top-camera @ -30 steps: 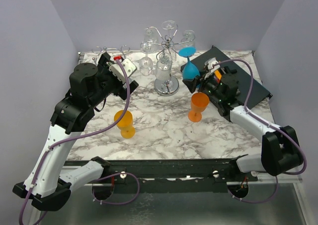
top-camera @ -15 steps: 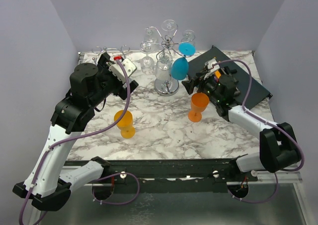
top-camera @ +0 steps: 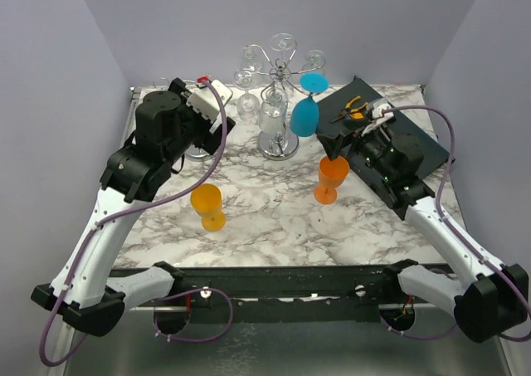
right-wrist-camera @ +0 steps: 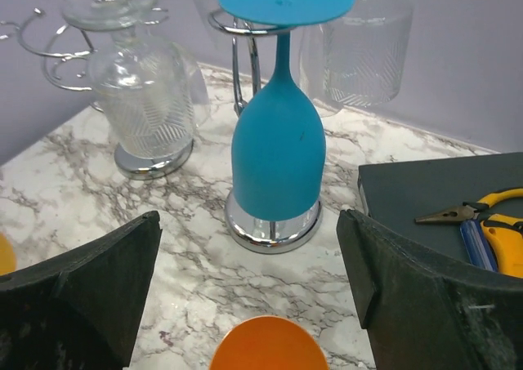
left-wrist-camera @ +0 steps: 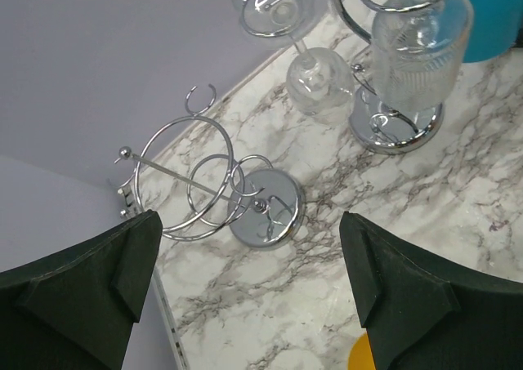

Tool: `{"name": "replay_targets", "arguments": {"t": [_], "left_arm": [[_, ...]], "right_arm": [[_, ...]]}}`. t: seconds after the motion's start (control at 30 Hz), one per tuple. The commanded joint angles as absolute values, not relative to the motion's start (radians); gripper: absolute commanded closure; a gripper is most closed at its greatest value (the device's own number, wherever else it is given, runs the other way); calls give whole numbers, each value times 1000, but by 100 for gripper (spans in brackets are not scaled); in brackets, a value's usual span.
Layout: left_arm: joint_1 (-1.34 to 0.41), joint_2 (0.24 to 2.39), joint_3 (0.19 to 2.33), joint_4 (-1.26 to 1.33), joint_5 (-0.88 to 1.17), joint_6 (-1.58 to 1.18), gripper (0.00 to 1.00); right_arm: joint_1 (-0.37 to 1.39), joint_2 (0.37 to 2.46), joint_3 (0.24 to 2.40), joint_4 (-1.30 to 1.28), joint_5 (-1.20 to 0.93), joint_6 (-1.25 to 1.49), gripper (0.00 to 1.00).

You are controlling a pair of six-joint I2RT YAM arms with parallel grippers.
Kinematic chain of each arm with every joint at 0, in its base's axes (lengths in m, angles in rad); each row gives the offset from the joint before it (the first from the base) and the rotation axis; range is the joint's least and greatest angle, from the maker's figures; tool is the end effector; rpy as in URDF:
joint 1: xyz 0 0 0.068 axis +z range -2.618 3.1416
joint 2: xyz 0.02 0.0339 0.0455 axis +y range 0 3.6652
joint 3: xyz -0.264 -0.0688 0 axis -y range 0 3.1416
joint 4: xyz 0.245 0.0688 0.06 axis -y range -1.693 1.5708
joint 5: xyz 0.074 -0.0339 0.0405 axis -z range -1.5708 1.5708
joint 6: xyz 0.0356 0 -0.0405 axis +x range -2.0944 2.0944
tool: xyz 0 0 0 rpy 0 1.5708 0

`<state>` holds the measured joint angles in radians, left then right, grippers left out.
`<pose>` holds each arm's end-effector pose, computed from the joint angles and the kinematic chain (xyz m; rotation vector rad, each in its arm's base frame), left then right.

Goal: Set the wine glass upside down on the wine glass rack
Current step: Turn the wine glass upside down at the wine rack, then adjust the wine rack at the center of the board.

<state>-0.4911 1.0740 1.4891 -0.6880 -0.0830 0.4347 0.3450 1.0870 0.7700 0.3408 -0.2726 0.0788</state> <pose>0.1774 -0.0915 0.4698 0.7706 1.6740 0.0371 0.2386 0.0959 0.3304 -0.4237 1.5154 0.5445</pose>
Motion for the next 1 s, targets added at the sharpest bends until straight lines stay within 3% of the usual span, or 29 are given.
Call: {"name": "replay_targets", "arguments": {"t": [0.0, 0.4, 0.77, 0.97], "left_arm": [[-466, 1157, 1583, -693, -224, 371, 1], [-59, 1389, 1791, -711, -2, 213, 2], [29, 1504, 1697, -561, 142, 135, 5], [28, 1586, 1692, -475, 212, 111, 16]], "right_arm": [[347, 992, 818, 180, -258, 129, 6], [353, 944, 924, -44, -318, 237, 9], [382, 971, 963, -111, -311, 217, 14], [382, 953, 956, -149, -294, 205, 15]]}}
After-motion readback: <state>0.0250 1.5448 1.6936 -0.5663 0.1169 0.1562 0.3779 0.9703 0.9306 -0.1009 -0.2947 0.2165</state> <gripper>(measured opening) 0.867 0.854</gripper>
